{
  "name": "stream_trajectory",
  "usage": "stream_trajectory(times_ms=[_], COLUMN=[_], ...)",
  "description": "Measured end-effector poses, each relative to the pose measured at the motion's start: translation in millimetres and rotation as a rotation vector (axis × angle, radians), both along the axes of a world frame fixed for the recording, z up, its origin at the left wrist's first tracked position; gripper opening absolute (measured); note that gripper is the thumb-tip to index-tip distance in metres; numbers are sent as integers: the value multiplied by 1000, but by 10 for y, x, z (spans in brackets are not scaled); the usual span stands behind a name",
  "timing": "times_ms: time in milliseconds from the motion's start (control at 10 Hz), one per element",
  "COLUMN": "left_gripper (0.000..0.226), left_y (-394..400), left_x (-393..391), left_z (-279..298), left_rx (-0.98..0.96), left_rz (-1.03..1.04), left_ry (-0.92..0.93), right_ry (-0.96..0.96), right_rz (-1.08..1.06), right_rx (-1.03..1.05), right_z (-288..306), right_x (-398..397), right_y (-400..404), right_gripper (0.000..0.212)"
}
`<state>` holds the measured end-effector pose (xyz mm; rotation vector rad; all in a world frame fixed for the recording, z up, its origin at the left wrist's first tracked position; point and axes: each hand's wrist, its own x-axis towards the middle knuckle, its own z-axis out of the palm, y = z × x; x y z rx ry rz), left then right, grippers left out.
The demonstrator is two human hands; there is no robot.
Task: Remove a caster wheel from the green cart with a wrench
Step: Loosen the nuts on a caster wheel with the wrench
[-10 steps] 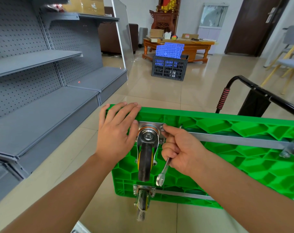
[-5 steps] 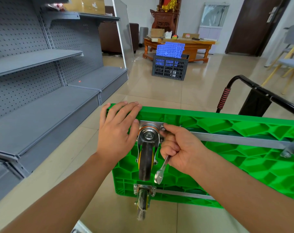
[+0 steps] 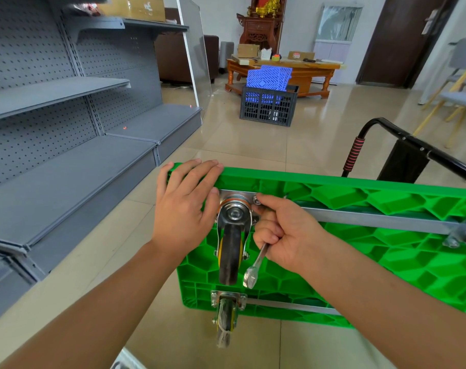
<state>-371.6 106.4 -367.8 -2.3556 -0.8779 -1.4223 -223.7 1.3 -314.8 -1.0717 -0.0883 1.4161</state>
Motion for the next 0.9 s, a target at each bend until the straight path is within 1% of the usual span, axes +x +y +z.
stream_trajectory(times_ms=[100,300,600,900], left_gripper=[38,38,38,38], left_y=[3,-6,-5,-22], left_x=[1,-4,-3,-10], left_z=[-3,2,5,20], left_rx=[3,8,3,-13], left_rz=[1,4,2,-3], left_ry=[1,1,-1,9], right_ry=[-4,17,-32,-58], right_rz=[0,-29,-1,-25], right_rx=[10,4,-2,0], right_z=[17,2,9,-13], right_x=[16,18,28,1], right_y=[0,-10,-6,-27], right_gripper=[18,24,16,17])
